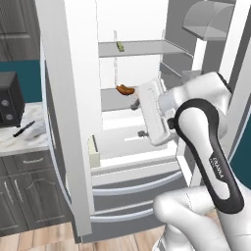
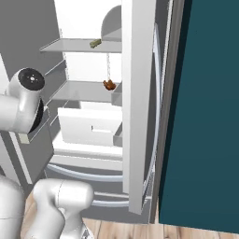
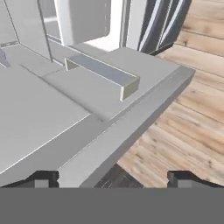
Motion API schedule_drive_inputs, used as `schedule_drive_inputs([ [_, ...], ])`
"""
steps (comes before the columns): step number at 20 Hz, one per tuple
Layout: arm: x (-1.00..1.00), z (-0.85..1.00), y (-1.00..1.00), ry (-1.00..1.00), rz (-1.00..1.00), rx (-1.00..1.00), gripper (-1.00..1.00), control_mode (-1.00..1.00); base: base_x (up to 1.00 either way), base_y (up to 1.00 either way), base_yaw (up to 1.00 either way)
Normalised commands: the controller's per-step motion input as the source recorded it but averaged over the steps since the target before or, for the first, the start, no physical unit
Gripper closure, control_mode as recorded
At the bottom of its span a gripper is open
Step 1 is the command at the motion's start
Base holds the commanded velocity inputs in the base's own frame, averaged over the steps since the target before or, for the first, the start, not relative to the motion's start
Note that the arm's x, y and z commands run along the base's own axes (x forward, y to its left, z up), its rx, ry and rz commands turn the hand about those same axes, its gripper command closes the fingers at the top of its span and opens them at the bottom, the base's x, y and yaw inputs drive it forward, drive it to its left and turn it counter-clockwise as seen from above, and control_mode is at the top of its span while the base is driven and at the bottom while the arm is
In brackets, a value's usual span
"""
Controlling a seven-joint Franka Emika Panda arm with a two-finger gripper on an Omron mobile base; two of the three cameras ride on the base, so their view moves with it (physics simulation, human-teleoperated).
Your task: Retrieve the butter from the fridge and place it on a plate on the dining table. Then retrieve the butter knife by the fridge and place it near the plate.
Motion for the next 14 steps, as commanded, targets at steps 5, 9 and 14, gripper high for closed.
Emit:
schedule_drive_inputs([
  [5, 0.01, 0.02, -0.68, -0.05, 0.24, -0.52, -1.0, -1.0, 0.0, 0.0, 0.0],
  [9, 0.0, -0.03, -0.6, -0.06, 0.48, -0.54, -1.0, -1.0, 0.0, 0.0, 0.0],
  [14, 0.0, -0.27, -0.43, -0.02, 0.69, -0.54, -1.0, -1.0, 0.0, 0.0, 0.0],
])
